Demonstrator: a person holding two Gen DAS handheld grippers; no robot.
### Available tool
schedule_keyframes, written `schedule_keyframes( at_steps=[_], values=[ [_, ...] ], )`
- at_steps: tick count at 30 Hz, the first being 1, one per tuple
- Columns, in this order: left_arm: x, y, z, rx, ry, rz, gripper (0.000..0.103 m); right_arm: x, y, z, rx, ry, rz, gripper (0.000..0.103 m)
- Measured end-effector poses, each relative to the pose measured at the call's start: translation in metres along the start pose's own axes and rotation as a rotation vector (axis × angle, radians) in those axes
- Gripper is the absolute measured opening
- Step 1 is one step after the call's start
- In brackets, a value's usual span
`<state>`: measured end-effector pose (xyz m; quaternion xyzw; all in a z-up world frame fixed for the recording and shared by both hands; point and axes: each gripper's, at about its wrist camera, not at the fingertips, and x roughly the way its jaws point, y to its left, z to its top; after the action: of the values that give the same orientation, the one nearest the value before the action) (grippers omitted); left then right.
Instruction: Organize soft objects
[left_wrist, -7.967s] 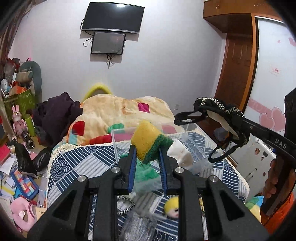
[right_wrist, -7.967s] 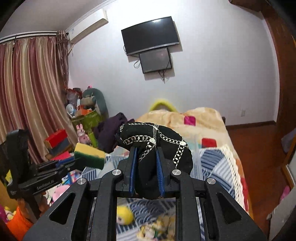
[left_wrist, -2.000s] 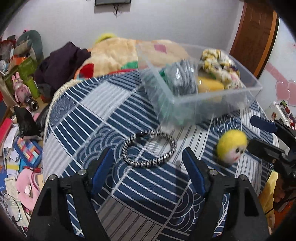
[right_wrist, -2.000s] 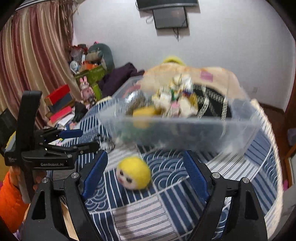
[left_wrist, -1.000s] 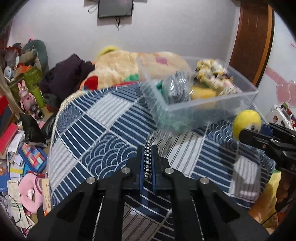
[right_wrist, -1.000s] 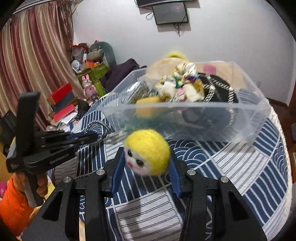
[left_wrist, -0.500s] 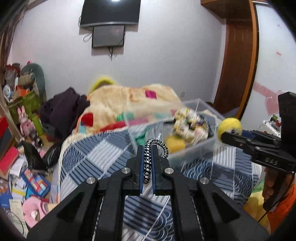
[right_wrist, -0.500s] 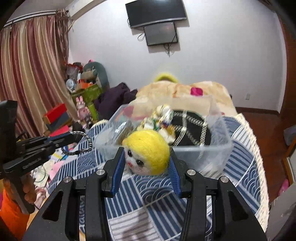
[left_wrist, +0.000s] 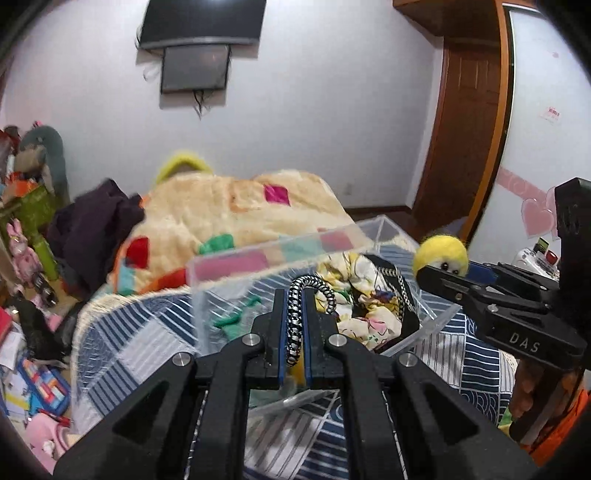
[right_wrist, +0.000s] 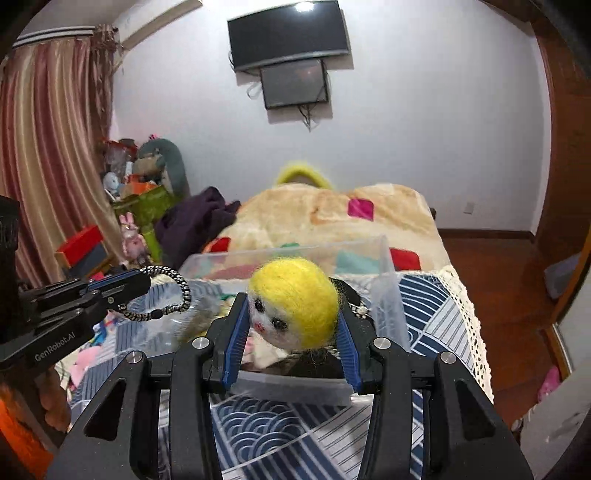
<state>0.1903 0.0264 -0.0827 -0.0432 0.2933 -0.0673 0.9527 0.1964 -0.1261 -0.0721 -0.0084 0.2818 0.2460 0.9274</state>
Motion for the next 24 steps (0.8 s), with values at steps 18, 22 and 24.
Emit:
schedule_keyframes(
  at_steps=[18,22,24],
  values=[
    [-0.001,-0.006,-0.007,0.027,0.02,0.071,0.056,0.002,-0.007,-0.004,-0.012,0.049,-0.057,0.067],
    [-0.031,-0.007,0.003,0.008,-0.041,0.053,0.057,-0.017,-0.006,0.006,-0.022,-0.001,-0.047,0.067],
    [-0.051,-0.01,0.008,0.006,-0.084,0.048,0.057,-0.032,-0.003,0.01,-0.031,-0.037,-0.034,0.067]
  ],
)
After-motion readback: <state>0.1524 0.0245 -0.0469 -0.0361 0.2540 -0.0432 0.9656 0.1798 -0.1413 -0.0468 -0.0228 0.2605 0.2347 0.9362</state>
